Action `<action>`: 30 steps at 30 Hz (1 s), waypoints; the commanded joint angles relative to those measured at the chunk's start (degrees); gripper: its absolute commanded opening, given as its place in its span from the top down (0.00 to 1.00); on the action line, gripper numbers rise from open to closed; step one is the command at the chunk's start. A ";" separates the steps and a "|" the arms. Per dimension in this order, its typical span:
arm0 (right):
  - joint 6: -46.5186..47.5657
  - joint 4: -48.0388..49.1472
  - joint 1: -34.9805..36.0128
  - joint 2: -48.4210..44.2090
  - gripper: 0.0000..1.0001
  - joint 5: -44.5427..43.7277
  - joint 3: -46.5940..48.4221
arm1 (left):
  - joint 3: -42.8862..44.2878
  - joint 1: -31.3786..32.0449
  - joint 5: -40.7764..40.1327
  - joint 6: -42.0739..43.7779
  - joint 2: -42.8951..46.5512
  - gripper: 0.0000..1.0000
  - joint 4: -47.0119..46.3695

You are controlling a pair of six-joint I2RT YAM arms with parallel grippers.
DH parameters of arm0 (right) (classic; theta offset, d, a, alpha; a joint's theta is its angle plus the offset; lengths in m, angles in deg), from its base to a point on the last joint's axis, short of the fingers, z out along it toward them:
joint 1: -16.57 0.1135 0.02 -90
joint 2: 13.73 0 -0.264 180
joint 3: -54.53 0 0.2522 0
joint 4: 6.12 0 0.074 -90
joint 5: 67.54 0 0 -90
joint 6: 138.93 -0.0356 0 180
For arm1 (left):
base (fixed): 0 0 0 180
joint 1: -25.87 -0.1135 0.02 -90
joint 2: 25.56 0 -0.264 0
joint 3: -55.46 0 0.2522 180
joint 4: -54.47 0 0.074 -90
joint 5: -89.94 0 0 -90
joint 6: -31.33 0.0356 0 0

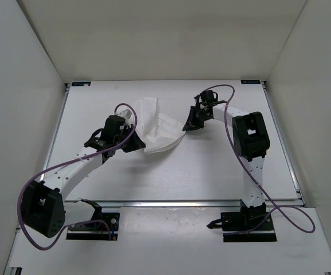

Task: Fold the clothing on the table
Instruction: Flatten the skirt out

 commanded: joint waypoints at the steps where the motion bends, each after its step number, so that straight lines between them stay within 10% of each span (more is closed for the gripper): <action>1: 2.19 -1.29 -0.93 -4.93 1.00 -4.65 3.92 | 0.89 -2.07 3.18 4.52 1.80 1.00 -2.41; 11: 12.82 -8.14 -0.51 -25.93 1.00 -16.51 9.39 | 23.31 -3.12 -16.06 18.16 -7.35 1.00 10.86; 30: 5.35 -2.79 5.40 -52.86 1.00 -18.02 -33.42 | 3.61 -2.16 -7.63 15.26 5.14 1.00 8.58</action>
